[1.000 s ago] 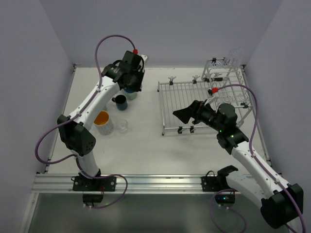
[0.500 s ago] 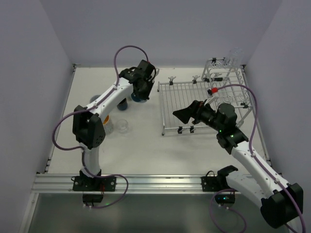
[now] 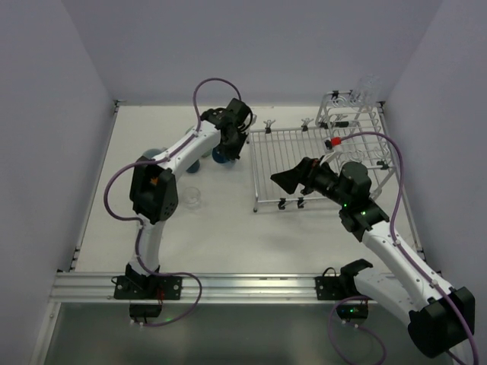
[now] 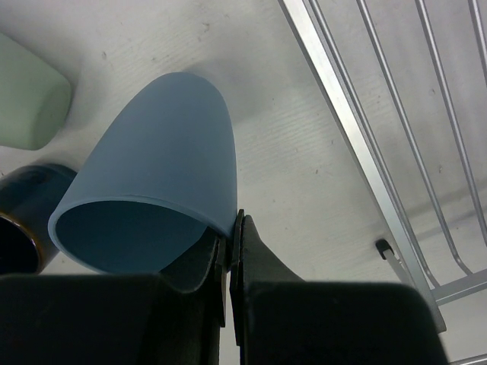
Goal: Unload the cups from the dish rack
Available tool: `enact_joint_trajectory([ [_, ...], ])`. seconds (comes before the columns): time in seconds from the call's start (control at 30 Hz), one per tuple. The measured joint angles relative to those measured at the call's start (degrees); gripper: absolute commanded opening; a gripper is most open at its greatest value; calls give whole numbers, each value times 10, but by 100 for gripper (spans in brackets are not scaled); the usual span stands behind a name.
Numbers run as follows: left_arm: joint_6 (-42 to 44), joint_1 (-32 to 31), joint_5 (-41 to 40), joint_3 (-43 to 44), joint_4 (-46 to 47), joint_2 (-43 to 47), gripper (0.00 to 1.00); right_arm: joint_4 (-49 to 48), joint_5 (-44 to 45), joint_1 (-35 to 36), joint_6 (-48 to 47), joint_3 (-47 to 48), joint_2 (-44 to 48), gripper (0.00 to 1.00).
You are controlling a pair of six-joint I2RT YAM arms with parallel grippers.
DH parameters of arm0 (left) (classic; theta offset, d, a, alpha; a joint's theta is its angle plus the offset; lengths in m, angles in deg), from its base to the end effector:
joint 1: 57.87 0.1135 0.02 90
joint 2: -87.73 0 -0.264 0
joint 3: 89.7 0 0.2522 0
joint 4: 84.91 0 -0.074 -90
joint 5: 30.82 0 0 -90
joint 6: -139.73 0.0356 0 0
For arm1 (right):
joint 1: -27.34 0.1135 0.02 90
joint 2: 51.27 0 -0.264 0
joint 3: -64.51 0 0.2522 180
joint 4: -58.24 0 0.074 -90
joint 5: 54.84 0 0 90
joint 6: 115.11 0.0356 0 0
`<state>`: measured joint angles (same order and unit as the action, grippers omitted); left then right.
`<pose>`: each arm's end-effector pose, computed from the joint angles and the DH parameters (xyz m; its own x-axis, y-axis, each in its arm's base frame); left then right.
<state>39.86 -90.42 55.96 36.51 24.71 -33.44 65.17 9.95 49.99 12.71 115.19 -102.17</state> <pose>0.3834 -0.2424 0.2620 -0.8434 0.3353 -0.4198 0.3785 0.9254 -0.0212 0.1890 0.0953 0.3042 -0.5435 0.3743 -0.7513 -0.5129 0.5604 0.6503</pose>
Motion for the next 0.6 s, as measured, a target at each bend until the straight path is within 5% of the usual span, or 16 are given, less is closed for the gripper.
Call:
enact_joint_trajectory([
  [0.6,26,-6,-8,-7,-30,-15,30,0,0,0,0,0,4,99],
])
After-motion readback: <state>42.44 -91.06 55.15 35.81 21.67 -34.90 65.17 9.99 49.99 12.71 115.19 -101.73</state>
